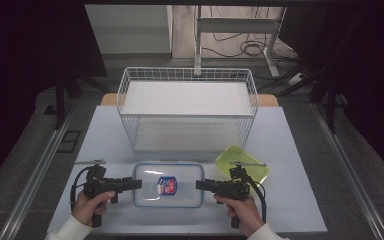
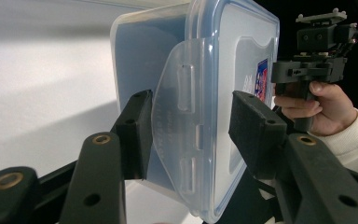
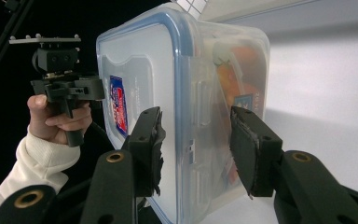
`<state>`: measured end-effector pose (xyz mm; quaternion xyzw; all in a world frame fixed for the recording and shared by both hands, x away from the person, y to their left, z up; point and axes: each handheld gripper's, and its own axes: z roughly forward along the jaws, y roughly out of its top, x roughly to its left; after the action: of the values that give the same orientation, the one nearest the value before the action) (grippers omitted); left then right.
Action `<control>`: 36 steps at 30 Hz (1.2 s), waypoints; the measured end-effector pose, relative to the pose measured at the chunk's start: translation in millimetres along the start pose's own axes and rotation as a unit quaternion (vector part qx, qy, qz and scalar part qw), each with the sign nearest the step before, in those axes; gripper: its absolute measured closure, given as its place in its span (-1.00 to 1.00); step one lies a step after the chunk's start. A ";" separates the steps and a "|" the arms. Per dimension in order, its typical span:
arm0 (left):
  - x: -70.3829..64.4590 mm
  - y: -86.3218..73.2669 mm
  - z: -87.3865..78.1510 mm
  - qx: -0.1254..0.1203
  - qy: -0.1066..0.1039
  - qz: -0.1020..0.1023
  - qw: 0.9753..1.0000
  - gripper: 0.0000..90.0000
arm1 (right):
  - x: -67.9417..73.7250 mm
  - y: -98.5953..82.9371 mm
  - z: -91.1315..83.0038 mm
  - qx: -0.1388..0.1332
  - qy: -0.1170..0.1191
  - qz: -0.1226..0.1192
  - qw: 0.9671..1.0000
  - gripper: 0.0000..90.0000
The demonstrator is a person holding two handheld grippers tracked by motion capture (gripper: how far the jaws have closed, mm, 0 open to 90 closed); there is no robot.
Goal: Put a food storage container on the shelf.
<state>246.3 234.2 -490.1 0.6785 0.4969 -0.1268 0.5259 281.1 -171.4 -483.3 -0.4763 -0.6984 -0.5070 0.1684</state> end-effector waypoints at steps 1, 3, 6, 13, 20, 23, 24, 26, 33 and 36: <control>-0.7 0.8 0.2 0.001 0.000 0.001 1.000 0.13 | 0.5 0.9 -1.2 0.000 0.000 -0.001 1.000 0.22; -1.8 1.9 0.5 0.001 -0.001 0.002 1.000 0.14 | 0.9 2.0 -2.7 0.000 0.000 0.000 1.000 0.22; -4.8 4.0 1.2 0.001 -0.003 0.004 1.000 0.14 | 1.5 3.8 -5.3 -0.002 0.001 -0.002 1.000 0.22; -8.9 10.2 1.4 -0.003 -0.006 0.005 1.000 0.14 | 4.2 10.4 -10.6 -0.004 -0.001 -0.007 1.000 0.22; -14.5 16.9 0.2 -0.007 -0.013 0.006 1.000 0.15 | 12.3 21.3 -17.2 -0.009 -0.006 -0.020 1.000 0.22; -18.1 22.8 0.3 -0.008 -0.016 0.008 1.000 0.15 | 16.8 28.1 -21.6 -0.012 -0.008 -0.027 1.000 0.22; -18.1 22.8 0.3 -0.008 -0.016 0.008 1.000 0.15 | 16.8 28.1 -21.6 -0.012 -0.008 -0.027 1.000 0.22; -20.5 26.4 0.0 -0.009 -0.016 0.010 1.000 0.15 | 19.2 32.9 -24.5 -0.013 -0.009 -0.030 0.999 0.22; -29.4 42.9 -3.6 -0.018 -0.020 0.016 1.000 0.16 | 26.8 46.4 -31.4 -0.020 -0.008 -0.041 0.999 0.22; -33.9 49.7 -5.3 -0.021 -0.021 0.021 0.999 0.16 | 29.7 51.4 -34.4 -0.024 -0.008 -0.045 0.999 0.22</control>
<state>268.5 222.7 -435.1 0.6749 0.4742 -0.1197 0.5526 301.1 -185.0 -419.0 -0.4517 -0.7085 -0.5267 0.1286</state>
